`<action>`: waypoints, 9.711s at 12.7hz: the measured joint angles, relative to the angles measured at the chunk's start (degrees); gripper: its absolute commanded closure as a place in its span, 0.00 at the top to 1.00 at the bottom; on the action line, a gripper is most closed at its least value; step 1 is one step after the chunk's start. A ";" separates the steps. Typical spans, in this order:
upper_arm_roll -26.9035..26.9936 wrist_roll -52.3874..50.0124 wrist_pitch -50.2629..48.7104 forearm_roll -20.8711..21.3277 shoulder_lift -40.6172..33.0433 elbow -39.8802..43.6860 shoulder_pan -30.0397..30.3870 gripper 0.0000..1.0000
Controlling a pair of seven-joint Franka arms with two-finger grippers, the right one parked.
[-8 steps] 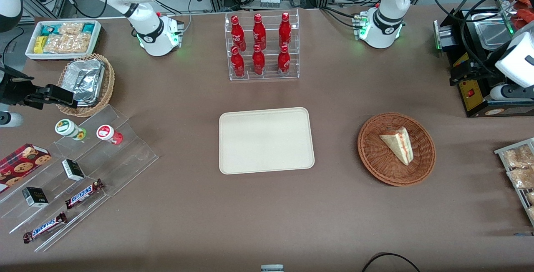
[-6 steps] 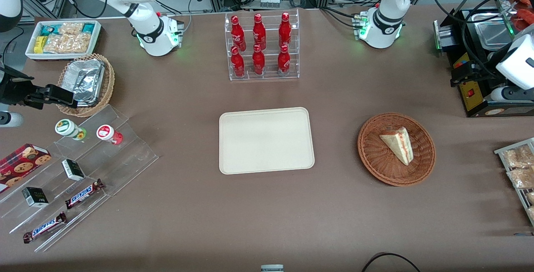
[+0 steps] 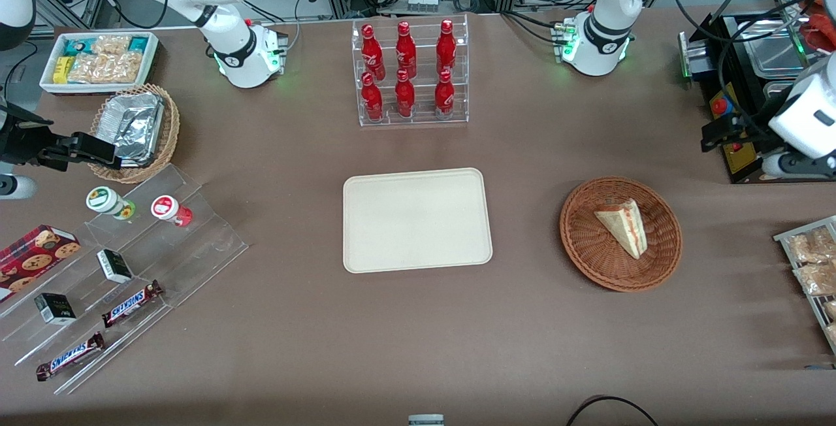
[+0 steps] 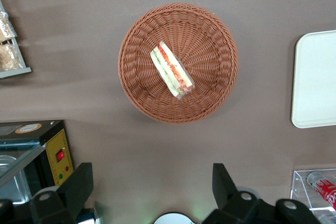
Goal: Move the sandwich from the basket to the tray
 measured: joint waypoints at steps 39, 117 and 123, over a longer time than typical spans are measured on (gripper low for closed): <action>-0.22 -36.23 47.11 0.31 11.06 -33.74 -3.49 1.00; 9.02 -22.66 14.45 -3.08 33.17 19.49 -42.44 1.00; 19.53 -7.21 13.74 -5.88 25.96 10.56 -41.88 1.00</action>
